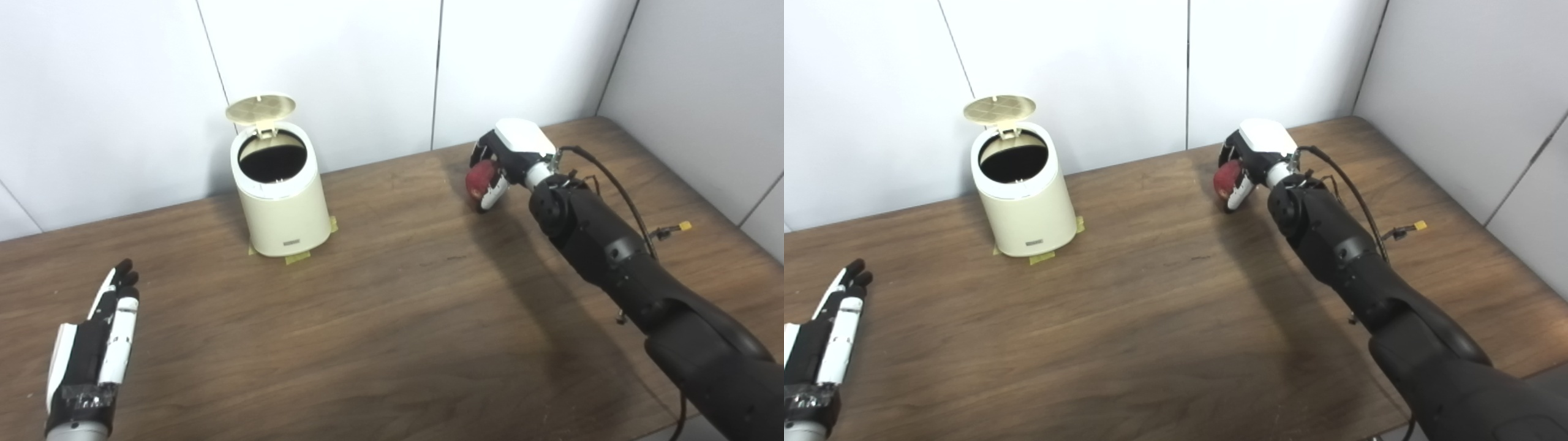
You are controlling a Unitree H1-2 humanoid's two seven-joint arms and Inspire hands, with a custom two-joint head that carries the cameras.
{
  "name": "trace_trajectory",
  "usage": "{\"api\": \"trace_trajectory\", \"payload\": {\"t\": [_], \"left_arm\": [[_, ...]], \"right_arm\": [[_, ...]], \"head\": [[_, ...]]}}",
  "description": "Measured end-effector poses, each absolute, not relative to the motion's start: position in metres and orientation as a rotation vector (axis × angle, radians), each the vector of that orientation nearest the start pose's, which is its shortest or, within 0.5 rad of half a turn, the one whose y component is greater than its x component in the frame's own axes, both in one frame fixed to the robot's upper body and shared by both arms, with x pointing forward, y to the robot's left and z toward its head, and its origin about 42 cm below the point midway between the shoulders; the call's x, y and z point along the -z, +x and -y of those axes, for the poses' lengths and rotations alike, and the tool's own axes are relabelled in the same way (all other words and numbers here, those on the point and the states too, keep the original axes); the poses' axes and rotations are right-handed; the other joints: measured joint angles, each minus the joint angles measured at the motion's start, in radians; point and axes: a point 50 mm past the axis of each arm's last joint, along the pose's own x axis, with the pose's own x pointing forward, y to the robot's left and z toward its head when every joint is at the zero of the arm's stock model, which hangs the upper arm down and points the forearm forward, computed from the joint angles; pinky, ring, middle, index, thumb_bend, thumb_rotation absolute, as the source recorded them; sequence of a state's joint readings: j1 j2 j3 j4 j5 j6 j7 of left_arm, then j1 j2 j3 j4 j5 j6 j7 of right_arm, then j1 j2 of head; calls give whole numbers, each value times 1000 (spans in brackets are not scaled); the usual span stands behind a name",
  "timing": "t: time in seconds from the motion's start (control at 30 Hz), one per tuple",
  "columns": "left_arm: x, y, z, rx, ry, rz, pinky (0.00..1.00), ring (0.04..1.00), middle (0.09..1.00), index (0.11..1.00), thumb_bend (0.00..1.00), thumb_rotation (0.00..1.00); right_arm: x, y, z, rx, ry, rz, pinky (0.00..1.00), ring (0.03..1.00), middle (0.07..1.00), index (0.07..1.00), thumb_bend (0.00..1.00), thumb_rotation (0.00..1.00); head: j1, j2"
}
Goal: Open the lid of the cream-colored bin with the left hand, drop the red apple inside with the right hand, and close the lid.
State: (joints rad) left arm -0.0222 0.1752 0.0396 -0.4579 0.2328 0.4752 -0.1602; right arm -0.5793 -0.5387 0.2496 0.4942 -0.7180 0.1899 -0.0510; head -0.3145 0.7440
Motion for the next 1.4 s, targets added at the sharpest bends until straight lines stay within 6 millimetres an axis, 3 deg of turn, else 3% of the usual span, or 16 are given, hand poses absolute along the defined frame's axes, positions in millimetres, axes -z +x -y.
{"api": "trace_trajectory", "payload": {"t": [0.23, 0.37, 0.43, 0.47, 0.53, 0.6, 0.63, 0.83, 0.97, 1.2, 1.4], "left_arm": [[-197, 272, -258, 23, 387, -17, 999, 986, 963, 993, 253, 1000], [-196, 272, -256, 30, 385, -18, 971, 971, 960, 993, 267, 997], [-195, 271, -255, 29, 379, -20, 992, 971, 962, 997, 264, 992], [-195, 271, -255, 29, 376, -22, 987, 965, 961, 999, 254, 988], [-194, 270, -254, 30, 371, -24, 974, 952, 961, 1000, 255, 981], [-193, 270, -252, 35, 366, -23, 975, 948, 966, 1000, 263, 969], [-193, 270, -251, 37, 365, -23, 977, 948, 967, 999, 265, 967], [-185, 268, -250, 30, 374, -37, 935, 942, 955, 986, 314, 940], [-178, 267, -245, 43, 384, -55, 928, 948, 952, 985, 328, 952], [-177, 267, -232, 55, 390, -51, 930, 956, 957, 997, 313, 983], [-176, 266, -228, 53, 389, -50, 939, 965, 960, 1000, 327, 990]], "right_arm": [[-237, 445, 329, 118, -1308, 152, 407, 405, 499, 507, 518, 0], [-266, 434, 295, 91, -1298, 339, 491, 419, 462, 521, 520, 0], [-277, 428, 278, 80, -1298, 410, 442, 404, 451, 534, 517, 0], [-284, 423, 264, 72, -1286, 455, 480, 454, 482, 487, 519, 0], [-294, 418, 242, 58, -1255, 511, 491, 425, 463, 500, 521, 0], [-306, 414, 219, 48, -1207, 563, 331, 372, 470, 533, 514, 0], [-313, 413, 210, 48, -1185, 585, 307, 365, 473, 537, 513, 0], [-339, 414, 174, 28, -1112, 670, 346, 385, 503, 518, 516, 0], [-348, 415, 157, 6, -1072, 707, 347, 386, 502, 520, 516, 0], [-348, 428, 120, -61, -1032, 740, 349, 382, 501, 526, 515, 0], [-337, 444, 110, -92, -1028, 695, 363, 385, 501, 517, 516, 0]], "head": [[37, -12], [55, -17], [84, -25], [90, -26], [104, -29], [129, -32], [135, -32], [189, -46], [235, -55], [273, -69], [281, -71]]}}
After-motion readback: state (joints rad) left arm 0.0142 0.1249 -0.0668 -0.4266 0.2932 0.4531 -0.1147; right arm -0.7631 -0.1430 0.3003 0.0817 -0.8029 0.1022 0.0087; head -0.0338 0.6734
